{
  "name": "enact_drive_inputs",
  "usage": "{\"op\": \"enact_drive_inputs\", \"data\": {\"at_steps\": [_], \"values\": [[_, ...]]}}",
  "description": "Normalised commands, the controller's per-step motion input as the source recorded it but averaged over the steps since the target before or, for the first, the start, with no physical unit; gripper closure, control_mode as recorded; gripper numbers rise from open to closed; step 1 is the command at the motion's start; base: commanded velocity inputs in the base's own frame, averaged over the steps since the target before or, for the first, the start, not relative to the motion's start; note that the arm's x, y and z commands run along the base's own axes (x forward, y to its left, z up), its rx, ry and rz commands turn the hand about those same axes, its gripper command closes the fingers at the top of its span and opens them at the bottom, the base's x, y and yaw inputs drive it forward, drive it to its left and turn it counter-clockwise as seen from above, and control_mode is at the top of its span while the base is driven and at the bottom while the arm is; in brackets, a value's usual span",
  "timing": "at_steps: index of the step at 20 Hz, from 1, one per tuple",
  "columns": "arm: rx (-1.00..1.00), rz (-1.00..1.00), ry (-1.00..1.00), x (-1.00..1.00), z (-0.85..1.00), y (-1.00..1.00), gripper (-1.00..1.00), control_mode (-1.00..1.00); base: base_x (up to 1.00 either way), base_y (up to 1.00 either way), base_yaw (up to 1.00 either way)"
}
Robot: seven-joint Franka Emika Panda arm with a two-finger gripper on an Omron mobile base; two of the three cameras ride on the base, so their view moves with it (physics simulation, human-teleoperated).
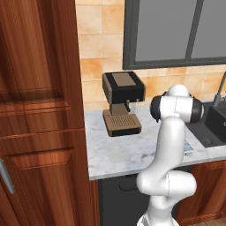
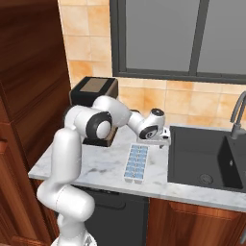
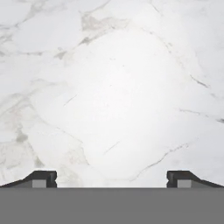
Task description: The ice cube tray has been filled with water. Take the tray and place it in the freezer to make ice. Close the freezer door after placing the tray.
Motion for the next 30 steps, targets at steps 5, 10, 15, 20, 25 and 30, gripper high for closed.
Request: {"op": "enact_drive_inputs", "data": {"at_steps": [5,10,15,20,25,30], "values": [[-0.01,0.0,0.02,-0.71,-0.29,0.0,-1.0,-1.0,0.0,0.0,0.0],[0.0,0.0,0.05,-0.71,-0.22,0.0,-1.0,-1.0,0.0,0.0,0.0],[0.0,0.0,0.05,-0.7,-0.16,0.0,-1.0,-1.0,0.0,0.0,0.0],[0.0,0.0,0.06,-0.43,-0.08,0.0,-1.0,-1.0,0.0,0.0,0.0],[-0.01,0.0,-0.09,-0.02,0.11,0.05,-1.0,-1.0,0.0,0.0,0.0],[0.0,-0.02,-0.18,0.0,0.35,0.04,-1.0,-1.0,0.0,0.0,0.0]]}}
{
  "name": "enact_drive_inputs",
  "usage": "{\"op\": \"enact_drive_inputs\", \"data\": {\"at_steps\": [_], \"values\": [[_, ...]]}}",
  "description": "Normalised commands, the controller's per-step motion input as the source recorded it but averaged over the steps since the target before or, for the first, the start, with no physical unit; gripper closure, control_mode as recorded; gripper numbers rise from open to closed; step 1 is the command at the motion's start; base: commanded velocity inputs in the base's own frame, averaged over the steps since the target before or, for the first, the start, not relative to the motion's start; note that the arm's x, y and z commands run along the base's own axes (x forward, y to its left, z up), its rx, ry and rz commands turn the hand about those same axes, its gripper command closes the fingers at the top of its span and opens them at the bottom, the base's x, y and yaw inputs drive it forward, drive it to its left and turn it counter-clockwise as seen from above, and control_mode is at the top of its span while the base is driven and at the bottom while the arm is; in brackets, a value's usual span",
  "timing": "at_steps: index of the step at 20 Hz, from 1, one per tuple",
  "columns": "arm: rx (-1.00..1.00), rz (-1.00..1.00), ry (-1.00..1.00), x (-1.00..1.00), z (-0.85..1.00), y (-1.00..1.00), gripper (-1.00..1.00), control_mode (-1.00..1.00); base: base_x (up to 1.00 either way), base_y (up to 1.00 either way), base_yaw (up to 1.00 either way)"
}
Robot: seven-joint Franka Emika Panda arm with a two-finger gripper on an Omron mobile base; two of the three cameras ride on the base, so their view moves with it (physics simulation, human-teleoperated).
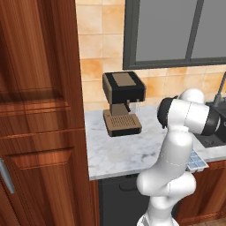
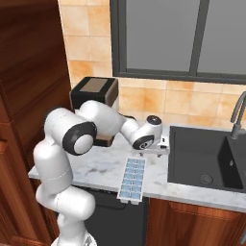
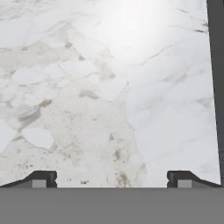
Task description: The ice cube tray has been filled with water. Take the tray and place it in the freezer to make ice. Close the freezer door after placing the tray.
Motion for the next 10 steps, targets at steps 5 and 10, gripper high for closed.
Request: {"op": "enact_drive_inputs", "data": {"at_steps": [5,10], "values": [[0.0,-0.06,-0.16,-0.14,0.35,0.0,-1.0,-1.0,0.0,0.0,0.0],[0.0,-0.06,-0.05,-0.11,0.79,-0.03,-1.0,-1.0,0.0,0.0,0.0]]}}
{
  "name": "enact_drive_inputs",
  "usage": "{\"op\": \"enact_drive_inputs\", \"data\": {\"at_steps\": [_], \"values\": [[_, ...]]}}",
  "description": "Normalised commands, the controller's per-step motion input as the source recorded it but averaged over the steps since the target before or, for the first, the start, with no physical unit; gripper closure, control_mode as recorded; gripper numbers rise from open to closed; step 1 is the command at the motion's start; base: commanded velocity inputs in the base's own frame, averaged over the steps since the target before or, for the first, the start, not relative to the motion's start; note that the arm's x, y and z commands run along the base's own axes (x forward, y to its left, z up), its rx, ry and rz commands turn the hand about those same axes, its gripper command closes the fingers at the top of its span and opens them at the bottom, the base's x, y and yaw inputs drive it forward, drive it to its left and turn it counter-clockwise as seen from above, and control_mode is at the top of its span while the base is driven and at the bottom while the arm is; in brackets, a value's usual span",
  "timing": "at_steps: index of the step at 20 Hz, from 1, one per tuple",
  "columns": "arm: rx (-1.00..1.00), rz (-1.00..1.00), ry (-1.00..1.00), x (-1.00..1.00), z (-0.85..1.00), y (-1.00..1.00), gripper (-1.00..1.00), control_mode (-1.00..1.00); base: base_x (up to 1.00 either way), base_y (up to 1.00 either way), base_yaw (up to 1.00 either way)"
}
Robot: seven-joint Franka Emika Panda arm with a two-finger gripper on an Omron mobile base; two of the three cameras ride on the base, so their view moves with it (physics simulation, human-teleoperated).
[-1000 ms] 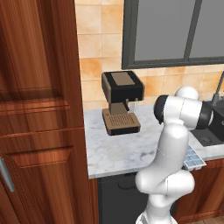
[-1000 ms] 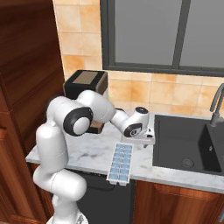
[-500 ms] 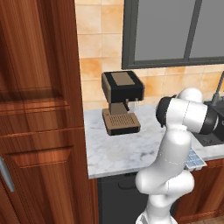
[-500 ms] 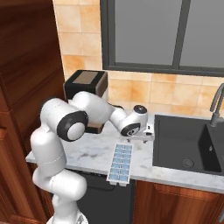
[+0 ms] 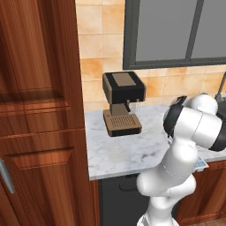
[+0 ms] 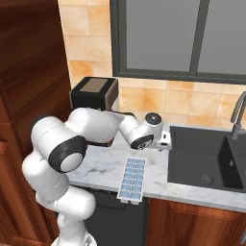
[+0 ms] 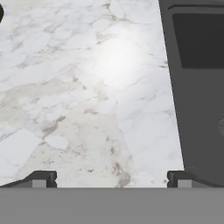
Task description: The ice cube tray has been filled with water. Take the tray and place it in the freezer to make ice. Close the freezer door after placing the tray.
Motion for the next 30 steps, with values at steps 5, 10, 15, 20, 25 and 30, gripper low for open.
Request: {"op": "enact_drive_inputs", "data": {"at_steps": [5,10,15,20,25,30], "values": [[0.0,-0.09,0.0,-0.36,0.97,-0.06,-1.0,-1.0,0.0,0.0,0.0],[0.0,-0.17,-0.03,-0.92,0.4,-0.05,-1.0,-1.0,0.0,0.0,0.0],[0.0,-0.14,-0.14,-1.0,0.0,0.0,-1.0,-1.0,0.0,0.0,0.0],[0.0,-0.11,-0.22,-0.96,0.03,0.0,-1.0,-1.0,0.0,0.0,0.0],[0.09,-0.21,-0.05,-0.99,0.0,0.0,-1.0,-1.0,0.0,0.0,0.0],[0.17,-0.16,0.13,-0.72,0.0,-0.02,-1.0,-1.0,0.0,0.0,0.0]]}}
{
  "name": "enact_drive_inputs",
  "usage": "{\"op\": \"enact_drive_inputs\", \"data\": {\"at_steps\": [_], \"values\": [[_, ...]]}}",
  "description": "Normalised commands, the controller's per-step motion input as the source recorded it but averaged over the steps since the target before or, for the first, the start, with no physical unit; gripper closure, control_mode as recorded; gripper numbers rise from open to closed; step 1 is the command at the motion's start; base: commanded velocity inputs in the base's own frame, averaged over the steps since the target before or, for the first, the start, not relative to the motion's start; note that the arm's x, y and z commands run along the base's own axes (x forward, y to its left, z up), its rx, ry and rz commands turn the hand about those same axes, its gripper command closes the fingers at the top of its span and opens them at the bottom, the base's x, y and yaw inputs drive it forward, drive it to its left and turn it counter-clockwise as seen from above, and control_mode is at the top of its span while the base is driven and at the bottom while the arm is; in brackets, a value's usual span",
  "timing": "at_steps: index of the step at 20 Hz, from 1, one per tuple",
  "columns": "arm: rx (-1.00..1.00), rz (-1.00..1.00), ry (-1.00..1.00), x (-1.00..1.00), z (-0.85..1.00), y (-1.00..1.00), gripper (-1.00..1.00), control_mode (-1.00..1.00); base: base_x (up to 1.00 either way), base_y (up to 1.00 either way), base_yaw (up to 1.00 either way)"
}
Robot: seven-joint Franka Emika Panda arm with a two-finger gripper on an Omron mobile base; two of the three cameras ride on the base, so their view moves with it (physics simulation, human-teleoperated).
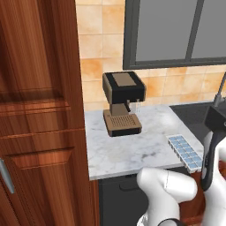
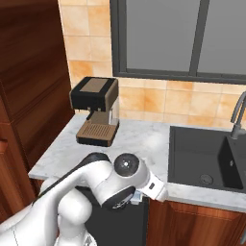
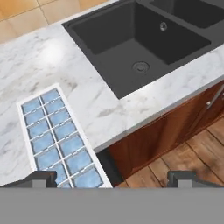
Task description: The ice cube tray has been filled with water. Take the tray and place it in the freezer to make ice. Close the freezer door after placing the tray.
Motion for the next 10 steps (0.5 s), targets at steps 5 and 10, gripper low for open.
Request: {"op": "enact_drive_inputs", "data": {"at_steps": [5,10], "values": [[0.17,-0.11,0.05,-0.48,-0.02,-0.04,-1.0,-1.0,0.0,0.0,0.0],[0.2,0.0,-0.24,-0.42,-0.14,-0.05,-1.0,-1.0,0.0,0.0,0.0]]}}
